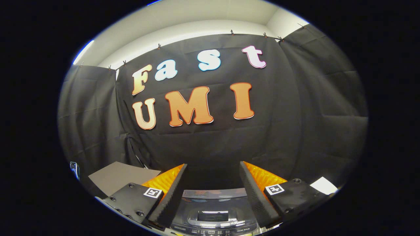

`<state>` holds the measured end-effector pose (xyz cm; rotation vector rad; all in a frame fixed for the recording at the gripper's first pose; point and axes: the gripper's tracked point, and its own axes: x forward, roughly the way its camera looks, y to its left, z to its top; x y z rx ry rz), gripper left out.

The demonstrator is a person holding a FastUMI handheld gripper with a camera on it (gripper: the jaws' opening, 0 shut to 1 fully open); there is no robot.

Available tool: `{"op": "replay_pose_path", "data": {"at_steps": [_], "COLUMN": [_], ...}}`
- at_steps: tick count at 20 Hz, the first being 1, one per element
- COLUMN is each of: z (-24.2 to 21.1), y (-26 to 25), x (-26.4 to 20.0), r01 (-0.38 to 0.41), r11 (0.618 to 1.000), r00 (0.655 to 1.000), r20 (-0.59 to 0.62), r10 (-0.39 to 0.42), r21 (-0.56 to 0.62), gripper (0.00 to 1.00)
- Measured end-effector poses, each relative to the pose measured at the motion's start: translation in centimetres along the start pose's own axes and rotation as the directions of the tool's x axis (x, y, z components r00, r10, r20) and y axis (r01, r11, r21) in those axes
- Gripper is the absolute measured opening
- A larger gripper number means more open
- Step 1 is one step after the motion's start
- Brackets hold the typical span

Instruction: Put the clothes into the washing machine and then close the washing machine lid.

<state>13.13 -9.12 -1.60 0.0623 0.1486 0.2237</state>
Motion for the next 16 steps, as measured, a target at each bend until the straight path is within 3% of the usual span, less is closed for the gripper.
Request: {"op": "replay_pose_path", "data": {"at_steps": [16], "z": [0.0], "y": [-2.7], "x": [-1.9], "r01": [0.017], "r11": [1.000], "r00": [1.000], "r20": [0.024], "r10": [-0.016], "r21": [-0.021], "gripper": [0.99]}}
